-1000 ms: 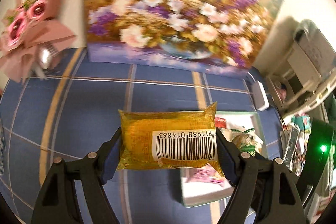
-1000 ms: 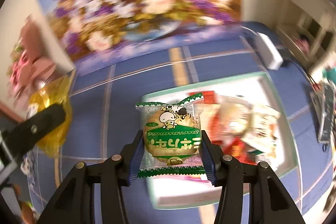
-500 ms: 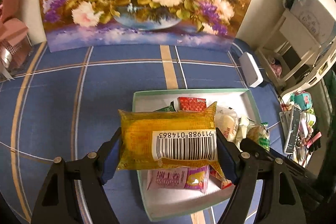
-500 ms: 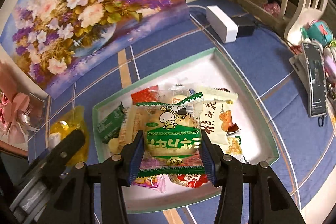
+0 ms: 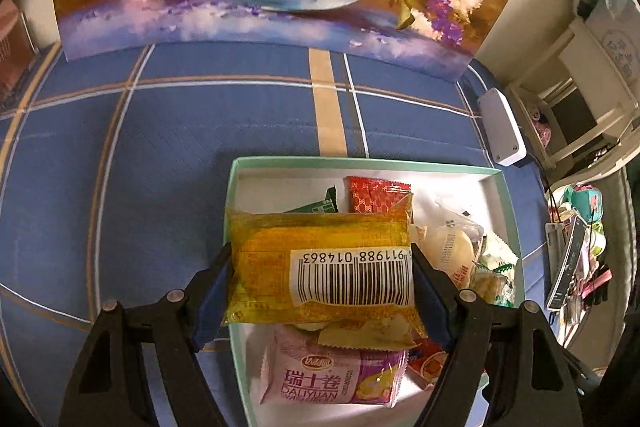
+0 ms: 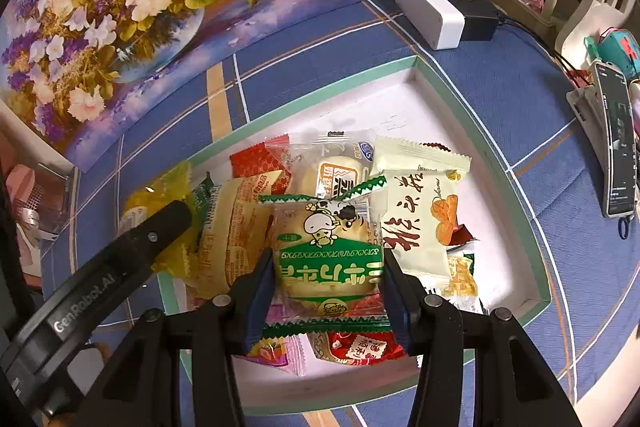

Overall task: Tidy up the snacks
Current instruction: 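Open the left tool over the tray while the right tool releases the cookie there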

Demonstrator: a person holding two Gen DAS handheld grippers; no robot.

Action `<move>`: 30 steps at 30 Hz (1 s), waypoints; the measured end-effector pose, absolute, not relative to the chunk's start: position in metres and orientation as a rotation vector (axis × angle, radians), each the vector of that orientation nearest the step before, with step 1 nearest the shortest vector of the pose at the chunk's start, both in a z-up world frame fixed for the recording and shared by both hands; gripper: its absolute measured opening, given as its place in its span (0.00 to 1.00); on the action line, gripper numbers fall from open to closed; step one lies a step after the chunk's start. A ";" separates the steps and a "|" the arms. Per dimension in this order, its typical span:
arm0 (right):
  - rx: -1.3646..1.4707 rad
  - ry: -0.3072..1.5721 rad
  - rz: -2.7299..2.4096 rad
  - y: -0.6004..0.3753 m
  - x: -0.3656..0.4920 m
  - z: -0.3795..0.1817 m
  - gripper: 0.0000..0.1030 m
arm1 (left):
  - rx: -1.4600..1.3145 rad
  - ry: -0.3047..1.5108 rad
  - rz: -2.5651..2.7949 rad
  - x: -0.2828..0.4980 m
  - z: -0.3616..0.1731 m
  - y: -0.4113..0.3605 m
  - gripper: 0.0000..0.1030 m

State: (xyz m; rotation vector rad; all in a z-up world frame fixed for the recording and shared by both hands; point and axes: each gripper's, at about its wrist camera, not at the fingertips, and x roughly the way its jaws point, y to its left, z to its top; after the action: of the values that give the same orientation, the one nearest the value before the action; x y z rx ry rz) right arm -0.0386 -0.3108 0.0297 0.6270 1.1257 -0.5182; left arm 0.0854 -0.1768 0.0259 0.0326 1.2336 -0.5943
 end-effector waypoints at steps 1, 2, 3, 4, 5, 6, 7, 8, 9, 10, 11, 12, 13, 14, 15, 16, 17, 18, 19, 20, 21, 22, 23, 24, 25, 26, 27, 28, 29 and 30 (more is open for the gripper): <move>0.626 1.126 -0.520 -0.311 -0.039 0.030 0.51 | 0.022 1.239 -0.599 0.085 0.025 -0.176 0.79; 0.624 1.127 -0.520 -0.311 -0.039 0.030 0.51 | 0.015 1.243 -0.602 0.085 0.025 -0.176 0.79; 0.623 1.128 -0.521 -0.311 -0.038 0.030 0.51 | 0.008 1.248 -0.605 0.085 0.025 -0.176 0.79; 0.623 1.128 -0.520 -0.311 -0.038 0.029 0.51 | 0.003 1.250 -0.608 0.085 0.025 -0.175 0.79; 0.623 1.128 -0.521 -0.310 -0.038 0.029 0.51 | -0.004 1.252 -0.610 0.085 0.026 -0.175 0.79; 0.622 1.128 -0.522 -0.310 -0.038 0.029 0.51 | -0.014 1.253 -0.613 0.085 0.027 -0.174 0.80; 0.620 1.128 -0.522 -0.310 -0.038 0.030 0.51 | -0.023 1.254 -0.615 0.084 0.028 -0.173 0.80; 0.622 1.127 -0.522 -0.310 -0.038 0.029 0.51 | -0.031 1.257 -0.617 0.084 0.029 -0.173 0.81; 0.624 1.127 -0.522 -0.310 -0.038 0.029 0.51 | -0.037 1.261 -0.622 0.084 0.030 -0.172 0.81; 0.623 1.127 -0.521 -0.310 -0.037 0.029 0.51 | -0.040 1.263 -0.624 0.084 0.031 -0.172 0.81; 0.622 1.127 -0.520 -0.310 -0.037 0.029 0.51 | -0.045 1.264 -0.626 0.084 0.031 -0.171 0.81; 0.622 1.127 -0.519 -0.310 -0.037 0.029 0.51 | -0.051 1.265 -0.627 0.083 0.032 -0.170 0.81; 0.622 1.127 -0.518 -0.310 -0.037 0.029 0.51 | -0.060 1.265 -0.630 0.083 0.032 -0.169 0.82; 0.621 1.127 -0.517 -0.309 -0.036 0.029 0.51 | -0.068 1.264 -0.631 0.083 0.033 -0.167 0.83; 0.619 1.127 -0.516 -0.309 -0.036 0.030 0.51 | -0.078 1.261 -0.630 0.083 0.034 -0.165 0.84; 0.616 1.128 -0.514 -0.309 -0.036 0.030 0.51 | -0.086 1.258 -0.631 0.083 0.036 -0.163 0.85; 0.614 1.128 -0.513 -0.309 -0.036 0.030 0.51 | -0.092 1.252 -0.630 0.082 0.038 -0.161 0.85; 0.613 1.128 -0.513 -0.308 -0.035 0.030 0.51 | -0.099 1.241 -0.629 0.081 0.041 -0.157 0.85; 0.612 1.128 -0.511 -0.308 -0.035 0.031 0.51 | -0.101 1.231 -0.626 0.081 0.045 -0.154 0.86; 0.610 1.128 -0.510 -0.308 -0.035 0.031 0.51 | -0.098 1.222 -0.619 0.080 0.047 -0.151 0.86; 0.608 1.127 -0.510 -0.307 -0.035 0.031 0.52 | -0.091 1.210 -0.608 0.079 0.051 -0.146 0.86; 0.607 1.127 -0.508 -0.307 -0.035 0.032 0.52 | -0.081 1.196 -0.591 0.078 0.055 -0.141 0.87; 0.605 1.125 -0.508 -0.306 -0.035 0.032 0.52 | -0.072 1.182 -0.574 0.077 0.057 -0.136 0.88; 0.601 1.121 -0.508 -0.305 -0.035 0.033 0.52 | -0.057 1.160 -0.548 0.075 0.061 -0.129 0.93; 0.598 1.117 -0.508 -0.305 -0.035 0.034 0.52 | -0.047 1.143 -0.530 0.074 0.063 -0.124 0.93; 0.597 1.112 -0.509 -0.305 -0.035 0.035 0.55 | -0.030 1.123 -0.504 0.072 0.065 -0.118 0.93; 0.597 1.106 -0.510 -0.305 -0.035 0.036 0.61 | -0.019 1.110 -0.488 0.071 0.066 -0.113 0.93; 0.595 1.102 -0.511 -0.304 -0.036 0.037 0.65 | -0.004 1.092 -0.466 0.070 0.068 -0.106 0.93; 0.588 1.098 -0.514 -0.303 -0.037 0.039 0.71 | 0.005 1.080 -0.452 0.069 0.069 -0.102 0.93; 0.581 1.095 -0.519 -0.301 -0.038 0.040 0.72 | 0.018 1.066 -0.436 0.067 0.070 -0.097 0.93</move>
State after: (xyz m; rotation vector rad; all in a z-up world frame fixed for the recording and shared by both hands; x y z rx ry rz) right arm -0.0379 -0.3015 0.0399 0.5806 1.0952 -0.5193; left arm 0.0671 -0.0967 0.0700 0.0181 1.0657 -0.4362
